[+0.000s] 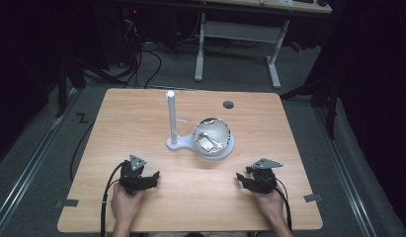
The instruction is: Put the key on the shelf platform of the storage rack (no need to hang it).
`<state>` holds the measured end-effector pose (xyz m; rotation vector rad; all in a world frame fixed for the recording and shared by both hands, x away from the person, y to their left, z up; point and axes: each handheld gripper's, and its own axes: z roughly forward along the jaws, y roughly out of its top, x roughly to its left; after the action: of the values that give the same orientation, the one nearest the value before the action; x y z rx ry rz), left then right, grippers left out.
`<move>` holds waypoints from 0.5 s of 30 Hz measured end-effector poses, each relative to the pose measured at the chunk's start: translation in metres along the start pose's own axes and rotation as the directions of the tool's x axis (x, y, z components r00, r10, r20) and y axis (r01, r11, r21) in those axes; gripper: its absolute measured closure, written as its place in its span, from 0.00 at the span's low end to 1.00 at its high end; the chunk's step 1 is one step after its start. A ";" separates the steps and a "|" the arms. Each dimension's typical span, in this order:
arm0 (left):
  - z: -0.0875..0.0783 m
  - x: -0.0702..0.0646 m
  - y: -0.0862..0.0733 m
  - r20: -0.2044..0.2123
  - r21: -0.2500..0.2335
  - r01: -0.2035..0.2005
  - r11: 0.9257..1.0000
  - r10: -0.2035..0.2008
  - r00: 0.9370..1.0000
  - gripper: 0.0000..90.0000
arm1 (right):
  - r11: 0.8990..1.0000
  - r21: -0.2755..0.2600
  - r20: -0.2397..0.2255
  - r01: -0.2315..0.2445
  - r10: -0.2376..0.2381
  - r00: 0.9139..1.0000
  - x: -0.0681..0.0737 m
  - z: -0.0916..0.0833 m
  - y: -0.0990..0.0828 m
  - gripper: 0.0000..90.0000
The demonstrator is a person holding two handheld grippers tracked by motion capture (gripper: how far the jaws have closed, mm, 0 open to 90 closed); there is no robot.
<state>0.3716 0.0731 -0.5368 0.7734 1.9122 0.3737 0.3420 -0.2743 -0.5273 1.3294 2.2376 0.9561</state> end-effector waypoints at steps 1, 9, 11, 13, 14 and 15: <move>0.000 0.000 0.000 0.001 0.000 -0.002 1.000 0.002 1.000 0.21 | 1.000 -0.003 0.002 0.004 -0.004 1.000 0.000 0.001 0.000 0.54; 0.000 0.000 0.000 0.003 0.001 -0.002 1.000 0.002 1.000 0.21 | 0.999 -0.027 0.027 0.046 -0.045 0.999 0.006 0.004 -0.002 0.50; 0.000 0.000 0.000 0.003 0.001 -0.001 1.000 0.001 1.000 0.21 | 0.999 -0.027 0.027 0.044 -0.044 0.999 0.006 0.004 -0.002 0.49; 0.000 0.000 0.000 0.003 0.001 -0.002 1.000 0.002 1.000 0.21 | 0.999 -0.027 0.026 0.046 -0.046 0.999 0.006 0.004 -0.002 0.48; 0.000 0.000 0.000 0.001 0.000 0.000 1.000 0.000 1.000 0.21 | 0.999 -0.026 0.024 0.046 -0.045 0.999 0.006 0.004 -0.002 0.48; 0.000 0.000 0.000 0.002 0.001 -0.002 1.000 0.002 1.000 0.21 | 0.999 -0.026 0.024 0.046 -0.046 0.999 0.006 0.004 -0.002 0.48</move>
<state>0.3710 0.0731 -0.5370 0.7758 1.9097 0.3730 0.3401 -0.2685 -0.5317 1.2659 2.2210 0.9461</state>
